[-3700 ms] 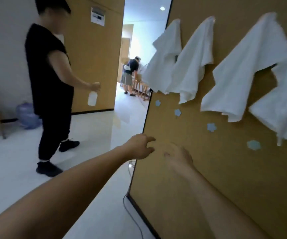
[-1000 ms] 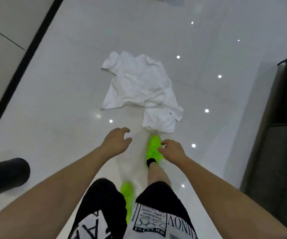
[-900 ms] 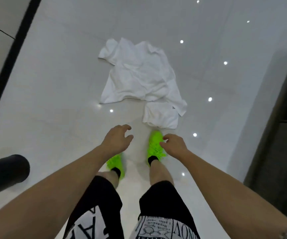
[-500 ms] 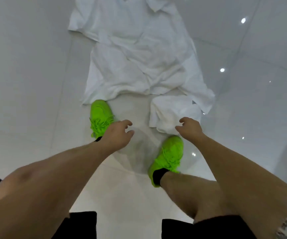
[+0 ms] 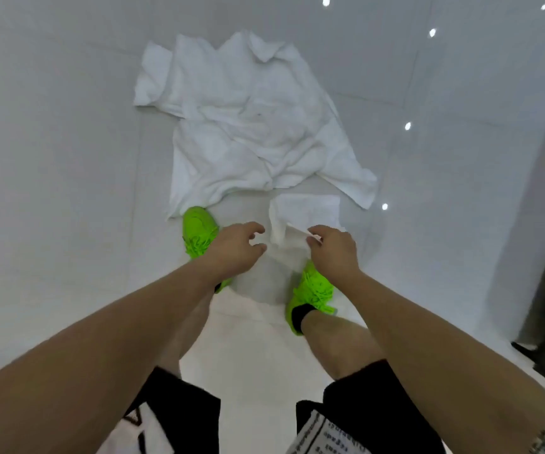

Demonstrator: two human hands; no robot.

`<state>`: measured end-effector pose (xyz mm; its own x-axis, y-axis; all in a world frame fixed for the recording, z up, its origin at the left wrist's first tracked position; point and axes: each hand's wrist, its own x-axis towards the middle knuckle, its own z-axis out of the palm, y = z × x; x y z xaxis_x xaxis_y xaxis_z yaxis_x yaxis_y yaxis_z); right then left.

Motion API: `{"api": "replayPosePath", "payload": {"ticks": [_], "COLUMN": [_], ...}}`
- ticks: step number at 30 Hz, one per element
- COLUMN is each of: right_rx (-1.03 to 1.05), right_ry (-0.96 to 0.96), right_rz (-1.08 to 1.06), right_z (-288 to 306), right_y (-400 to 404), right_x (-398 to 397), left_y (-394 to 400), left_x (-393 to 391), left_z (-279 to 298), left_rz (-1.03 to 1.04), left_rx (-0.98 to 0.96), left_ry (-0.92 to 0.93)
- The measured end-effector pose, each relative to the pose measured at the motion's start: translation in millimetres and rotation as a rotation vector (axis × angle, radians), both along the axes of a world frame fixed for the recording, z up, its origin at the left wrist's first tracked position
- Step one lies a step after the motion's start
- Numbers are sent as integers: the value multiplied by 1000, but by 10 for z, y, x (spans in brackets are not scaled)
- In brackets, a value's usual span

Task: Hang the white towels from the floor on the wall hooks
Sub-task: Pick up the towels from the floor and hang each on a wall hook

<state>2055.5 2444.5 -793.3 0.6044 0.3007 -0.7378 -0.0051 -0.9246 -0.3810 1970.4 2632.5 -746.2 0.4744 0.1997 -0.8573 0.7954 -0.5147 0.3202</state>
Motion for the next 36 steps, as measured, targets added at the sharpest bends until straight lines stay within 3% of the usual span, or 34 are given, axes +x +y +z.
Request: {"api": "replayPosePath", "payload": {"ticks": [7,13,19,23,26,29,36], "right_rx": [306,382,645,718,675,500,284], "right_ry": [-170,-304,-456,-613,-553,-566,-618], "right_rz": [51,48,-217,-178,-86,-21,-35], "right_z": [2264,3819,5381,6306,6716,6939,7153], "right_y": [191,47,-308,-634,-910,-1170,-2013], "right_x": [441,594,387,-25,-460,-798,-1207], "left_y": [-333,-343,-501,-684,-806,-941,-1309], "left_x": [580,776,789,474,136,-102,-426], "left_z": [2107,3648,5135,5935,6319,6624,7254], "left_rz": [-63,-59,-100,-17,-38,-86,55], "left_rx": [28,194,174,79,14,7,36], "left_ry": [-324,-505,-891,-1123,-1205,-1277,-1376]}}
